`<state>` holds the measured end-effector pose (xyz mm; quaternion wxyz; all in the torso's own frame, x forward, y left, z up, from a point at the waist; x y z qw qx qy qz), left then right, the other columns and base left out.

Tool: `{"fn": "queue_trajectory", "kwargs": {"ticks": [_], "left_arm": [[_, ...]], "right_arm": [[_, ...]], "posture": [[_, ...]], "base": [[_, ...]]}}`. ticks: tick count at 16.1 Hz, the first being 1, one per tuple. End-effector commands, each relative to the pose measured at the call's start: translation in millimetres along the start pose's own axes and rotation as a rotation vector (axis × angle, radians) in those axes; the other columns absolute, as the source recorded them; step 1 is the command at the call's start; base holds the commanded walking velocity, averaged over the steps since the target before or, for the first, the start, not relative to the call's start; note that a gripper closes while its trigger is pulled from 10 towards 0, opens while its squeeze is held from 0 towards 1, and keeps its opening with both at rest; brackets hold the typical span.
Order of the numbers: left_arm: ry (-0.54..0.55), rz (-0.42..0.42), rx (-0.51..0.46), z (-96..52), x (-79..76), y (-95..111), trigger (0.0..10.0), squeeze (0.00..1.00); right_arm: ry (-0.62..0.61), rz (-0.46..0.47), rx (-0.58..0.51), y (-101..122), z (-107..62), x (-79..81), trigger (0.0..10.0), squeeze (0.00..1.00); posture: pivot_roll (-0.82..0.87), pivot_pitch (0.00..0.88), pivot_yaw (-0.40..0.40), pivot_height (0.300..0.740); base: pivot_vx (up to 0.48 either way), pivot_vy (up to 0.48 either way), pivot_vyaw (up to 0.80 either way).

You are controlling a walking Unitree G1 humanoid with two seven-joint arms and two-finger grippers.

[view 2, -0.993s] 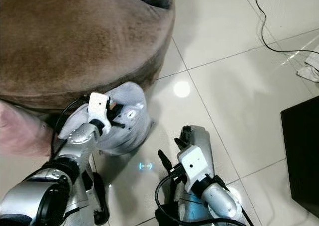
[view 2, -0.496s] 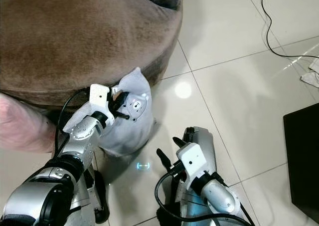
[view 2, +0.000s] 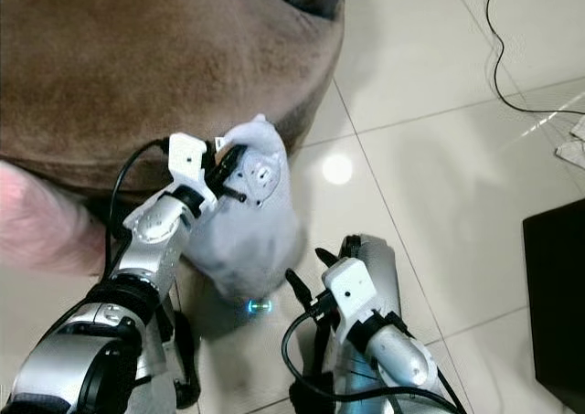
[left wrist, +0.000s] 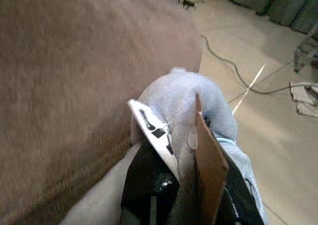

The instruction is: Move the pillow to the sofa from floor

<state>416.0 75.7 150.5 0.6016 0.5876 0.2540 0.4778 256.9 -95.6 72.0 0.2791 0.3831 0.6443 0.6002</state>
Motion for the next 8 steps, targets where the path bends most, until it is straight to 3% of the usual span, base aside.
{"fn": "queue_trajectory", "kwargs": {"ticks": [1,4,8], "left_arm": [[0.029,0.029,-0.182,14.6,10.1,52,0.0,0.0],[0.039,0.051,-0.224,17.7,17.9,70,0.0,0.0],[0.055,0.08,-0.222,17.7,27.6,76,0.0,0.0]], "right_arm": [[-0.01,0.023,0.042,-13,-3.8,0.2,10.0,0.0],[-0.007,0.021,0.045,-15,-1.8,-0.5,10.0,0.0],[0.0,0.014,0.045,-15,0.6,-3.4,10.0,0.0]], "posture": [[-0.05,0.328,-0.072,0.439],[-0.05,0.323,-0.074,0.439],[-0.04,0.316,-0.086,0.439]], "base": [[0.0,0.0,0.0],[0.0,0.0,0.0],[0.0,0.0,0.0]]}}
Point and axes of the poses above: a point about 5 cm out from each wrist's last joint towards the gripper, its own z axis pointing out of the wrist towards the gripper, its own y axis along the axis of the wrist's last joint, x = y × z, the point moved 6 cm from there along z, pointing out of the wrist towards the gripper, and after that the axes turned 13 degrees about z, right-handed, at the moved point
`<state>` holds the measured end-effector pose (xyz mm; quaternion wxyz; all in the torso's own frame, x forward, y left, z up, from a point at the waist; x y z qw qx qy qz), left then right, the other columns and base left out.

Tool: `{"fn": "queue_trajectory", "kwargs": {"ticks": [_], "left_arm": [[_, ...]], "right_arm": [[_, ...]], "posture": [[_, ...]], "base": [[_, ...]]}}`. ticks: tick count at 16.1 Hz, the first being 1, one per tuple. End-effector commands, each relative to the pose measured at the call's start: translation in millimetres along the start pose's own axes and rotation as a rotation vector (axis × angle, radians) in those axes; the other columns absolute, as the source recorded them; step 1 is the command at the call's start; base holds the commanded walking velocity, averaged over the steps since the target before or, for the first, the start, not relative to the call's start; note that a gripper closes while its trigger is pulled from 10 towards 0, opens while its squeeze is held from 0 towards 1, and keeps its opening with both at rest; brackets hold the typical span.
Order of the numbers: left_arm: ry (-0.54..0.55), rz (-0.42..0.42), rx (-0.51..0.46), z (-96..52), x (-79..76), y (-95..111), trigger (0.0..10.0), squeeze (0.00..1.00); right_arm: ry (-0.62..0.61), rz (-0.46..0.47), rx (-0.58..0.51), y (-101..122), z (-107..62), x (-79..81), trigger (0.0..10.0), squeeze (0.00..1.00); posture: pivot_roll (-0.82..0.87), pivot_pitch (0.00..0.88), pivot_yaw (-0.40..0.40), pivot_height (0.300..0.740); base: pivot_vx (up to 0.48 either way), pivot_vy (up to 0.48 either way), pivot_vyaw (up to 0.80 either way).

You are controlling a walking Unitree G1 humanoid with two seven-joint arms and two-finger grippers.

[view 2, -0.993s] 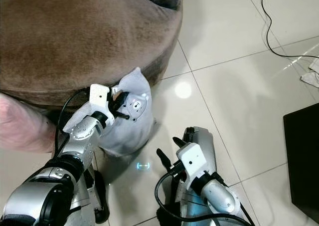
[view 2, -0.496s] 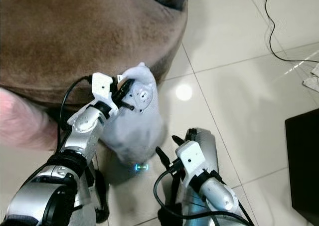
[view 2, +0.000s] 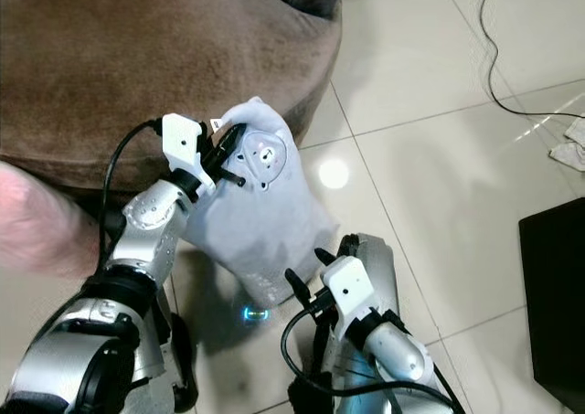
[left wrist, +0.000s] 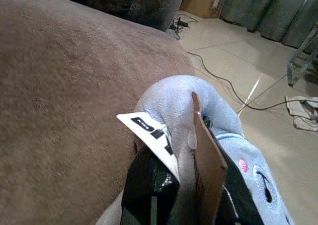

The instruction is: Move the pillow to the sofa from floor

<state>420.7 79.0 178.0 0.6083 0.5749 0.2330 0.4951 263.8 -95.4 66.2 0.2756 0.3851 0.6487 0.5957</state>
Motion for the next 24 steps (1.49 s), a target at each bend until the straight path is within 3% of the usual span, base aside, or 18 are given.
{"fn": "queue_trajectory", "kwargs": {"ticks": [1,3,6,7,13,17,20,24], "left_arm": [[0.053,0.056,-0.176,13.5,18.4,54,0.0,0.0],[0.034,0.063,-0.198,15.5,12.7,62,0.0,0.0],[0.017,0.086,-0.245,19.3,10.0,78,0.0,0.0],[0.013,0.104,-0.276,22.5,12.5,93,0.0,0.0],[0.017,0.18,-0.328,25.1,22.8,123,0.0,0.0],[-0.011,0.188,-0.326,24.5,18.3,123,0.0,0.0],[-0.026,0.19,-0.3,23.2,13.5,113,0.0,0.0],[-0.024,0.219,-0.294,23.5,16.4,114,0.0,0.0]], "right_arm": [[0.008,0.003,0.018,-6,-3.6,-0.7,10.0,0.0],[-0.005,-0.046,-0.04,19,2.5,-13.6,10.0,0.0],[-0.019,-0.06,-0.082,35,7.8,-19.3,10.0,0.0],[-0.019,-0.057,-0.09,36,10.6,-17.1,10.0,0.0],[-0.06,-0.008,-0.071,32,23.0,-14.9,10.0,0.0],[-0.061,-0.023,-0.093,44,28.6,-15.0,10.0,0.0],[-0.083,-0.037,-0.151,72,35.1,-26.9,10.0,0.0],[-0.073,-0.054,-0.173,82,39.7,-26.3,10.0,0.0]], "posture": [[-0.04,0.313,-0.095,0.439],[-0.04,0.307,-0.102,0.439],[-0.04,0.304,-0.104,0.439],[-0.03,0.299,-0.101,0.439],[-0.02,0.28,-0.094,0.439],[-0.01,0.258,-0.095,0.439],[-0.01,0.245,-0.102,0.439],[0.0,0.233,-0.107,0.439]], "base": [[0.0,0.0,0.0],[0.0,0.0,0.0],[0.0,0.0,0.0],[0.0,0.0,0.0],[0.0,0.0,0.0],[0.0,0.0,0.0],[0.0,0.0,0.0],[0.0,0.0,0.0]]}}
Point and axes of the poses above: a point about 5 cm out from each wrist's last joint towards the gripper, its own z axis pointing out of the wrist towards the gripper, its own y axis along the axis of the wrist's last joint, x = y × z, the point moved 6 cm from there along z, pointing out of the wrist towards the gripper, and after that the axes turned 13 degrees about z, right-handed, at the moved point
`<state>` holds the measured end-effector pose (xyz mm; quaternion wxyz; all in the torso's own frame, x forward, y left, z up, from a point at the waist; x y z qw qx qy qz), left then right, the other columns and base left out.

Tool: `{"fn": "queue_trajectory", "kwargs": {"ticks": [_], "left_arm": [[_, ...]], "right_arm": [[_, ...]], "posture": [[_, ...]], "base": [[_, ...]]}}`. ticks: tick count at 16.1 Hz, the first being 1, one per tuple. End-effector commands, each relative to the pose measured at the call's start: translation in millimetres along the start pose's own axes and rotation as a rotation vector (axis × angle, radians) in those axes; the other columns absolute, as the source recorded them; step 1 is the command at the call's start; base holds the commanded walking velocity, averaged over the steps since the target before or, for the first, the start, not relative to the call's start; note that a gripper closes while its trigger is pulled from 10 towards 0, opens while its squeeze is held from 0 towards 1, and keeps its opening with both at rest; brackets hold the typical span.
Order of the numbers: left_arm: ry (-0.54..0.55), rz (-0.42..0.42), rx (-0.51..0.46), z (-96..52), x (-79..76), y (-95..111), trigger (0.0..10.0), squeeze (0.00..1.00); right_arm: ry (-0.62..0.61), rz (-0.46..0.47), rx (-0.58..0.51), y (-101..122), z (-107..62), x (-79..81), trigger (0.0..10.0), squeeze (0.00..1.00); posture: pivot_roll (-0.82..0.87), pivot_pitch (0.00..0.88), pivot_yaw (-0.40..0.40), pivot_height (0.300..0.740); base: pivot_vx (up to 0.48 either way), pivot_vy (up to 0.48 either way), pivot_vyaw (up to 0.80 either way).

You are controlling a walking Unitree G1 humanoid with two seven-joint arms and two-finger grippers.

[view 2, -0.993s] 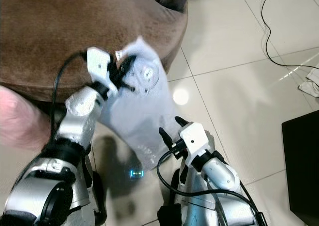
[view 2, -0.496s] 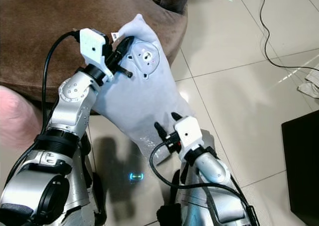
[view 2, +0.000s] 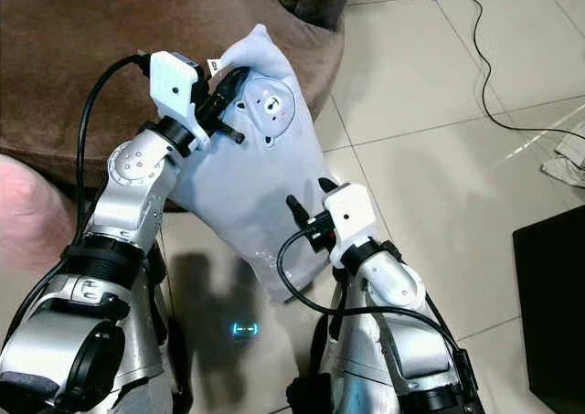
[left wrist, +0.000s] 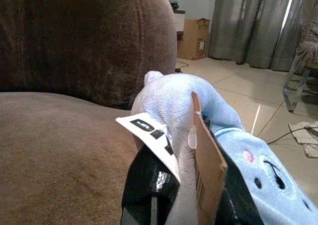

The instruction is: Move the pillow to the sofa from floor

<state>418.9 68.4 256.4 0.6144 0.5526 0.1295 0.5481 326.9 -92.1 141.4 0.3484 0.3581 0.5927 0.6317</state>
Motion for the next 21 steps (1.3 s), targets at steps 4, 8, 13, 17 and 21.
{"fn": "queue_trajectory", "kwargs": {"ticks": [4,8,13,17,21], "left_arm": [[0.021,0.062,-0.113,5.5,9.2,31,0.0,0.0],[0.013,0.074,-0.101,4.7,8.5,28,0.0,0.0],[-0.003,0.083,-0.095,5.3,4.9,28,0.0,0.0],[-0.005,0.08,-0.095,5.4,3.8,27,0.0,0.0],[-0.006,0.084,-0.096,5.3,4.0,28,0.0,0.0]], "right_arm": [[-0.003,0.011,-0.026,7,1.1,-0.2,10.0,0.0],[0.006,0.046,-0.025,1,0.3,7.7,10.0,0.0],[-0.026,0.09,0.0,-13,0.4,5.8,10.0,0.0],[-0.063,0.12,0.001,-17,1.7,-1.5,10.0,0.0],[-0.067,0.131,0.005,-19,2.6,-3.3,10.0,0.0]], "posture": [[0.01,0.233,-0.112,0.439],[0.01,0.236,-0.108,0.464],[0.02,0.232,-0.099,0.509],[0.02,0.231,-0.098,0.554],[0.03,0.227,-0.098,0.589]], "base": [[0.0,0.0,0.0],[0.0,0.0,0.0],[0.0,0.0,0.0],[0.0,0.0,0.0],[0.0,0.0,0.0]]}}
Point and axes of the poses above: a point about 5 cm out from each wrist's last joint towards the gripper, its own z axis pointing out of the wrist towards the gripper, its own y axis along the axis of the wrist's last joint, x = y × z, the point moved 6 cm from there along z, pointing out of the wrist towards the gripper, and after that the axes turned 13 degrees about z, right-handed, at the moved point
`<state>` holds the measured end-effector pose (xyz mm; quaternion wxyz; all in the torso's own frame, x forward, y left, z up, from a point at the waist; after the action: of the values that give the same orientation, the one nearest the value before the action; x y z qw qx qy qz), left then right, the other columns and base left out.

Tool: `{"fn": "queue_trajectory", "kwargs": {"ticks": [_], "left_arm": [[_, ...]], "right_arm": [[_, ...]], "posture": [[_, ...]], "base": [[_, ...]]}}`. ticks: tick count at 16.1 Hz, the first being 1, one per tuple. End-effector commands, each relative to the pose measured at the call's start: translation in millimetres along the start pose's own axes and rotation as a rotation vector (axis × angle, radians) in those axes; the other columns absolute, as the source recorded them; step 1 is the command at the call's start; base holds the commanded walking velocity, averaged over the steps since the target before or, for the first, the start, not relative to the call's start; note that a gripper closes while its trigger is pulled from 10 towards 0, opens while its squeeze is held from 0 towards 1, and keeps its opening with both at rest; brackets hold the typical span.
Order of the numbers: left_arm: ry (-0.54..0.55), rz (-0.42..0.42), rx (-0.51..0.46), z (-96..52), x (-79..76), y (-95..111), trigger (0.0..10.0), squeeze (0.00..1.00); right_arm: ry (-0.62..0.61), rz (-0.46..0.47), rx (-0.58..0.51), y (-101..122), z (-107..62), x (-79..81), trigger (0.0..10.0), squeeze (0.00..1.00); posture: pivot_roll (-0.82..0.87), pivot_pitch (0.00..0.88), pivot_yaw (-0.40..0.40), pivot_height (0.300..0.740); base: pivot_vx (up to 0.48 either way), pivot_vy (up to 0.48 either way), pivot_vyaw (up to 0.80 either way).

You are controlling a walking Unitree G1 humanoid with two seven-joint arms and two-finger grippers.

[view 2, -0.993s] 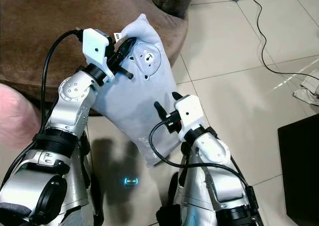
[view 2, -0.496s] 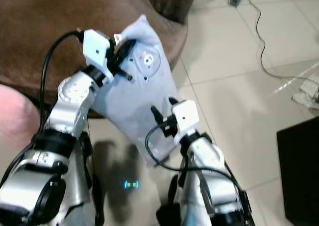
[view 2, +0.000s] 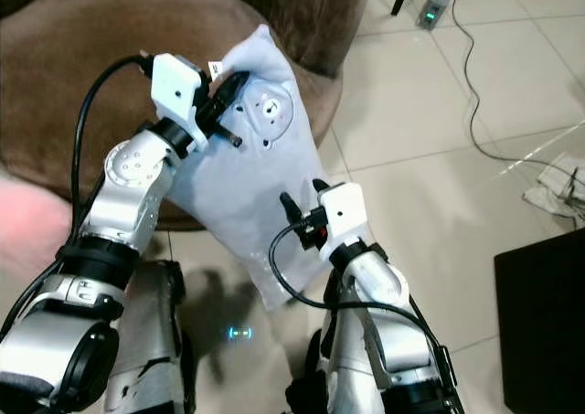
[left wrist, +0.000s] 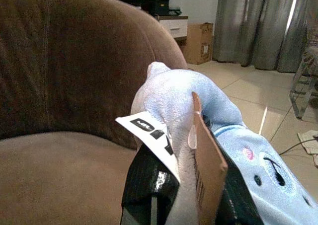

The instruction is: Move the pillow to the sofa from floor

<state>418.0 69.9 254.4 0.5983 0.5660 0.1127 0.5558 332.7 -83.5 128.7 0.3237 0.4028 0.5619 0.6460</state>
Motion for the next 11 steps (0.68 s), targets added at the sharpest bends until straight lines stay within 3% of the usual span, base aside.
{"fn": "queue_trajectory", "kwargs": {"ticks": [1,11], "left_arm": [[0.016,0.039,-0.109,6.8,5.2,29.4,0.0,0.0],[0.002,0.049,-0.105,7.2,3.2,28.5,0.0,0.0]], "right_arm": [[-0.031,0.018,0.011,-5.9,-5.6,-8.5,10.0,0.0],[-0.035,0.057,0.017,-12.0,-3.8,-7.0,10.0,0.0]], "posture": [[0.03,0.227,-0.098,0.599],[0.03,0.22,-0.097,0.699]], "base": [[0.0,0.0,0.0],[0.0,0.0,0.0]]}}
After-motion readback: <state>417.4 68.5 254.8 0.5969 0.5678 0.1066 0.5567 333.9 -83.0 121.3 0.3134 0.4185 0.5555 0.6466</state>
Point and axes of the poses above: a point about 5 cm out from each wrist's last joint towards the gripper, its own z axis pointing out of the wrist towards the gripper, its own y axis along the axis of the wrist's last joint, x = y × z, the point moved 6 cm from there along z, pointing out of the wrist towards the gripper, and after that the axes turned 13 degrees about z, right-handed, at the moved point
